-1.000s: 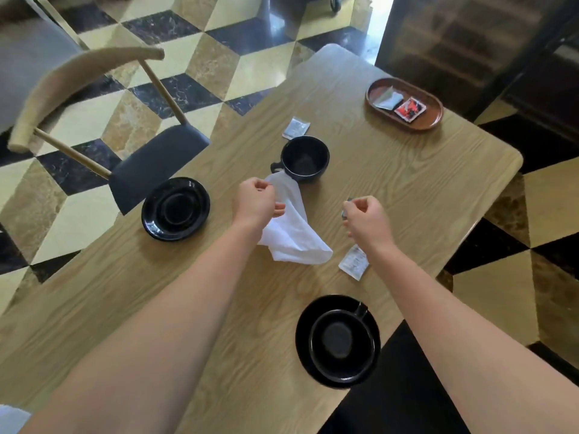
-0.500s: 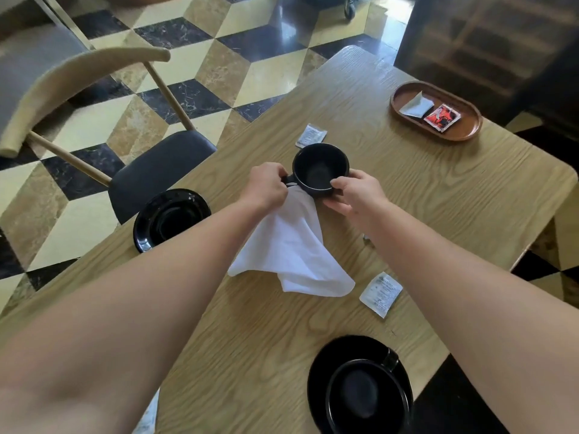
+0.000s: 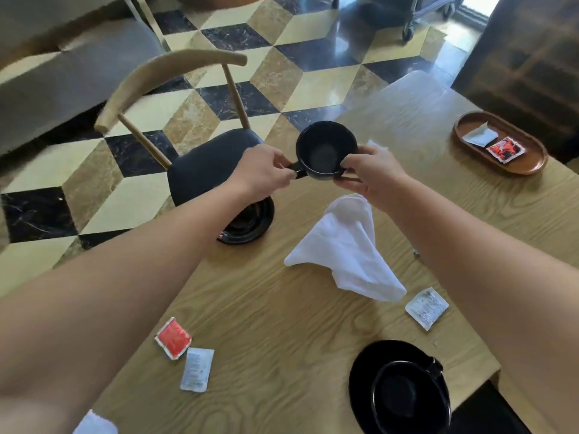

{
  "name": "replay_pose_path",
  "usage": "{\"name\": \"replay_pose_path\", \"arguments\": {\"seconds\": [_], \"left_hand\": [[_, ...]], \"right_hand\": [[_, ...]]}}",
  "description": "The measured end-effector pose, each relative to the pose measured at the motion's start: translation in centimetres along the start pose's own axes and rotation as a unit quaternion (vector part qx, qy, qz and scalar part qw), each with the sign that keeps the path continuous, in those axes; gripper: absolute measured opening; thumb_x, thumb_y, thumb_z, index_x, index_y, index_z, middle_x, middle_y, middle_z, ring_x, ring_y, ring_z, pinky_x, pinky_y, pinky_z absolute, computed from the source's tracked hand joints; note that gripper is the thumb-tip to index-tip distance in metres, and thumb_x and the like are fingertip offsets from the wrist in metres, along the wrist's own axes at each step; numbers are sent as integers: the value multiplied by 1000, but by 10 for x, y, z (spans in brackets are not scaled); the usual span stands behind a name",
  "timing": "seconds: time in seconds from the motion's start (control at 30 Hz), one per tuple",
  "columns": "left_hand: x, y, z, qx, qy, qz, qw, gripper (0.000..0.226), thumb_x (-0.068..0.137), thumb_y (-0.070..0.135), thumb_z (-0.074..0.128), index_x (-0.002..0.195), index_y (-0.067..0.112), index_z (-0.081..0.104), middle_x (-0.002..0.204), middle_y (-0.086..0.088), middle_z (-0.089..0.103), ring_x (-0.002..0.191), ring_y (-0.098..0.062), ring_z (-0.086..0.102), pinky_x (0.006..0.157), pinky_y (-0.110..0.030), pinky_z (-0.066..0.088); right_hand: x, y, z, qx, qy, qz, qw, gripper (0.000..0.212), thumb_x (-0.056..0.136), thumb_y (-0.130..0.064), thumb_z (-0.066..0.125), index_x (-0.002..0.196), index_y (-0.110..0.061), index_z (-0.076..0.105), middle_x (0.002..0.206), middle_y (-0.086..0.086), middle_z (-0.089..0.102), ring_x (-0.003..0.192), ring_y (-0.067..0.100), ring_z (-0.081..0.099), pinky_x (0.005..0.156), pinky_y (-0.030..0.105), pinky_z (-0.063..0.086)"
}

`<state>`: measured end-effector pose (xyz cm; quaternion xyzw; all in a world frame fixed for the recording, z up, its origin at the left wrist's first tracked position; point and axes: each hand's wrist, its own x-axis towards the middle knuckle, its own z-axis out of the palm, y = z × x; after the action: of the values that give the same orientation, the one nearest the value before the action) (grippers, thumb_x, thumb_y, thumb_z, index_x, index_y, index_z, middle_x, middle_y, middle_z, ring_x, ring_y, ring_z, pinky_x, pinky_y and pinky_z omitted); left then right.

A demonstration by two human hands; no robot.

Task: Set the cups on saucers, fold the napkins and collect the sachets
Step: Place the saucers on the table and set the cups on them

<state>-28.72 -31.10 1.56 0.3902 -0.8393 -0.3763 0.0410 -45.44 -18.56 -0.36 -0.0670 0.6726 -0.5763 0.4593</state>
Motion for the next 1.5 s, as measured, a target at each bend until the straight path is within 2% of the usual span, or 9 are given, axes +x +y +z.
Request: {"name": "replay_pose_path", "arguments": {"seconds": [0.17,0.23,0.33,0.47,0.53,0.67,0.9,1.3,1.5], "left_hand": [[-31,-61,-41,-34,6,-64,997,14,89,19,74,99,12,79,87,-3,79,85,-16,76,89,-42,60],[-43,-85,-48,-37,17,-83,996,12,89,20,74,98,15,79,86,0,78,80,-7,74,79,-27,60],[-58,-109,-51,14,36,-99,994,8,87,22,71,88,21,79,76,10,73,66,5,66,53,-1,38],[-67,-134,-46,29,29,-142,989,9,84,18,68,79,16,75,73,-2,71,71,-17,62,58,-20,44],[-69,-142,-44,20,27,-150,988,9,81,16,67,74,17,72,66,3,66,68,-17,59,57,-23,42],[-72,-154,-39,2,23,-160,987,10,78,15,65,72,19,73,59,3,69,60,-12,64,63,-25,49],[-78,-166,-37,-17,23,-160,987,10,79,13,66,77,12,75,72,-8,75,73,-27,73,77,-43,61],[-75,-177,-27,-68,58,-145,985,13,85,8,65,84,20,70,67,-5,75,65,-21,74,72,-38,63],[-73,-179,-22,-115,51,-161,979,10,93,4,64,94,3,74,81,-14,75,72,-21,76,77,-41,64]], "right_hand": [[-6,10,66,-20,-82,45,995,38,95,9,54,132,-1,58,126,24,65,114,33,68,86,38,61],[-8,17,90,-29,-100,53,993,40,96,10,54,134,0,56,127,26,64,115,34,67,84,36,61],[-8,31,119,-59,-112,56,990,41,95,9,55,136,0,55,123,23,64,113,32,67,83,35,61],[-4,51,140,-98,-118,70,986,41,94,8,57,133,-4,58,107,16,66,99,26,67,86,38,60],[-2,58,145,-106,-115,77,985,40,93,8,57,130,-8,60,104,14,67,104,28,69,90,41,60],[-3,69,150,-108,-107,88,985,31,92,8,57,113,-14,62,111,16,65,111,31,67,92,43,59],[-3,79,157,-114,-106,85,984,43,91,9,58,131,-7,62,126,21,64,102,27,66,88,38,60],[-3,82,152,-112,-101,105,983,44,95,-1,65,137,-2,55,127,20,65,111,31,69,95,39,58],[-1,85,150,-120,-109,83,983,43,97,-13,67,137,-2,55,121,16,67,106,30,71,91,34,59]]}}
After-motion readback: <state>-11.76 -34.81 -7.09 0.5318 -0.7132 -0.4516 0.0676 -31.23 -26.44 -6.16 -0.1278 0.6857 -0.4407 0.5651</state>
